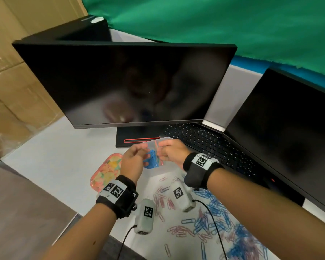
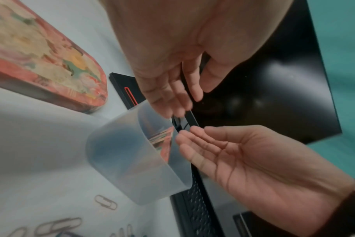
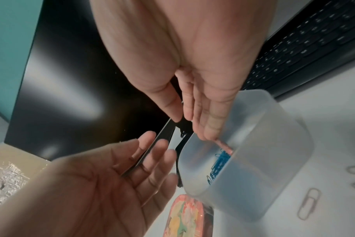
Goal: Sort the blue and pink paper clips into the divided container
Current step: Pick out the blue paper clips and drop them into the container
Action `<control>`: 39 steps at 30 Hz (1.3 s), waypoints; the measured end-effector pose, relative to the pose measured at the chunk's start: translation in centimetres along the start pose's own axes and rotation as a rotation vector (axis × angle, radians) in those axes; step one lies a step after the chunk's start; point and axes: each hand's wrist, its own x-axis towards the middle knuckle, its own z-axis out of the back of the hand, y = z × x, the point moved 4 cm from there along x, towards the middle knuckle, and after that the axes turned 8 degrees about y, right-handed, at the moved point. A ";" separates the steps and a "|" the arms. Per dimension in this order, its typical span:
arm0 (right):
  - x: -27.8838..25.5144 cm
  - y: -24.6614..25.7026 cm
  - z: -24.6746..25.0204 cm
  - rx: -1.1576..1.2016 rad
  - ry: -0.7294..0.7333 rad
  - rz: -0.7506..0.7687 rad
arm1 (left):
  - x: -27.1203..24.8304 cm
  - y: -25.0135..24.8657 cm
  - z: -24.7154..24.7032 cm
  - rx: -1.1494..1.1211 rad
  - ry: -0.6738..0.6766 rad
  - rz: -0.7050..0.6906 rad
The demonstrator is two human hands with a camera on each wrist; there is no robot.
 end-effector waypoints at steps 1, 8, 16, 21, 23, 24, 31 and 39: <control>-0.5 -0.5 0.7 -0.005 -0.046 0.021 | -0.3 0.0 -0.3 0.043 0.029 -0.043; -7.3 -7.4 5.8 -0.239 -0.177 0.001 | -1.9 4.0 -4.4 0.471 0.416 -0.187; -16.0 -17.1 6.0 -0.595 -0.186 -0.132 | -4.9 10.1 -8.7 1.171 0.873 -0.307; -18.0 -21.3 3.4 -0.760 -0.147 -0.174 | -5.9 12.5 -10.5 1.422 0.984 -0.315; -18.0 -22.0 2.4 -0.826 -0.134 -0.154 | -6.2 13.0 -11.0 1.476 0.993 -0.346; -18.0 -22.1 2.0 -0.843 -0.134 -0.137 | -6.3 13.1 -11.2 1.486 0.988 -0.361; -17.9 -22.3 1.4 -0.815 -0.153 -0.130 | -6.6 13.2 -11.4 1.486 0.990 -0.378; -17.3 -22.2 2.4 -0.716 -0.199 -0.031 | -5.0 10.8 -9.7 1.155 0.852 -0.364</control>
